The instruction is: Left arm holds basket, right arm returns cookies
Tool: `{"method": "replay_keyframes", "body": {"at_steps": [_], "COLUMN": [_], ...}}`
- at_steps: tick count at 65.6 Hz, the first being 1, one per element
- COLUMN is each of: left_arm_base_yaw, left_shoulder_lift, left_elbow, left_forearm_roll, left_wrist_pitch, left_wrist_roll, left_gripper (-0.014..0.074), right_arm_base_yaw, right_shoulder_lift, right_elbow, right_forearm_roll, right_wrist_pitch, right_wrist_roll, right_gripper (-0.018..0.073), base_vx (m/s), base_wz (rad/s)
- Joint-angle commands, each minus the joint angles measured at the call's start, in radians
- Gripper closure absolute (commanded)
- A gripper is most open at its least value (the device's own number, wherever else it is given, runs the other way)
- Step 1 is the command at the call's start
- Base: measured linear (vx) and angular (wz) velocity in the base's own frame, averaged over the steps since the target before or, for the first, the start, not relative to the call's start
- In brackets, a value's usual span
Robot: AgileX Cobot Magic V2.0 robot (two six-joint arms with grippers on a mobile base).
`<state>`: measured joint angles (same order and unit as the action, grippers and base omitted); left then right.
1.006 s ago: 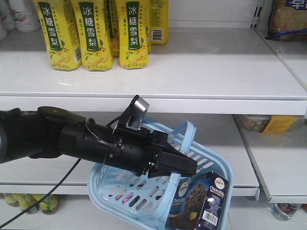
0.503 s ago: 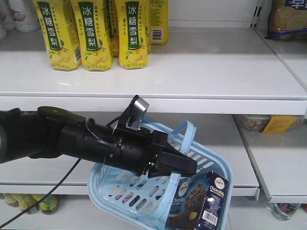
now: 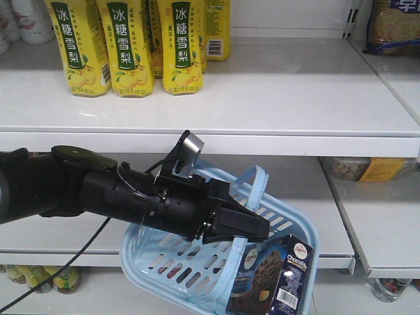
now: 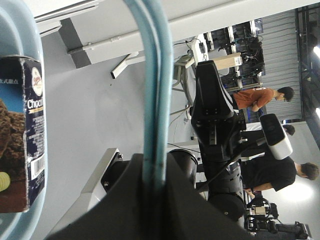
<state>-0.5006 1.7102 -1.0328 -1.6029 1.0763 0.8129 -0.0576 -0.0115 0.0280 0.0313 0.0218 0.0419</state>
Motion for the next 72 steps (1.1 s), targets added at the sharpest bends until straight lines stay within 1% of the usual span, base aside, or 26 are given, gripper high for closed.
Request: {"method": "replay_keyframes", "body": {"at_steps": [1,7,15,20,26,34,44,59,72], "left_arm_base_yaw": [0.013,0.013,0.013,0.013,0.013,0.013,0.013,0.013,0.013], "left_shoulder_lift": [-0.052,-0.052,-0.052,-0.052,-0.052,-0.052,-0.052,-0.052,-0.052], "left_elbow": [-0.044,-0.044,-0.044,-0.044,-0.044,-0.044,-0.044,-0.044,-0.044], "left_forearm_roll": [-0.169,-0.169,-0.169,-0.169,-0.169,-0.169,-0.169,-0.169,-0.169], "left_wrist_pitch": [-0.024,-0.024,-0.024,-0.024,-0.024,-0.024,-0.024,-0.024,-0.024], "left_wrist_roll": [0.029,0.029,0.029,0.029,0.029,0.029,0.029,0.029,0.029], "left_gripper": [0.0599,0.0599,0.0599,0.0599,0.0599,0.0599,0.0599,0.0599,0.0599], "right_arm_base_yaw": [-0.001,-0.001,-0.001,-0.001,-0.001,-0.001,-0.001,-0.001,-0.001], "right_shoulder_lift": [-0.007,0.037,0.161,0.286,0.387,0.489,0.559,0.576,0.576], "right_elbow": [-0.067,-0.172,-0.31,-0.393,-0.448,-0.461,-0.461,-0.461,-0.461], "right_forearm_roll": [-0.009,-0.047,-0.047,-0.018,0.021,0.038,0.052,0.084,0.083], "right_wrist_pitch": [-0.071,-0.03,0.05,0.096,0.129,0.118,0.121,0.107,0.099], "right_wrist_roll": [0.01,-0.019,-0.01,-0.003,-0.004,-0.004,0.014,0.02,0.02], "right_gripper": [0.0565,0.0565,0.0565,0.0565,0.0565,0.0565,0.0565,0.0555,0.0545], "base_vx": [0.0,0.0,0.0,0.0,0.0,0.0,0.0,0.0,0.0], "base_wz": [0.0,0.0,0.0,0.0,0.0,0.0,0.0,0.0,0.0]}}
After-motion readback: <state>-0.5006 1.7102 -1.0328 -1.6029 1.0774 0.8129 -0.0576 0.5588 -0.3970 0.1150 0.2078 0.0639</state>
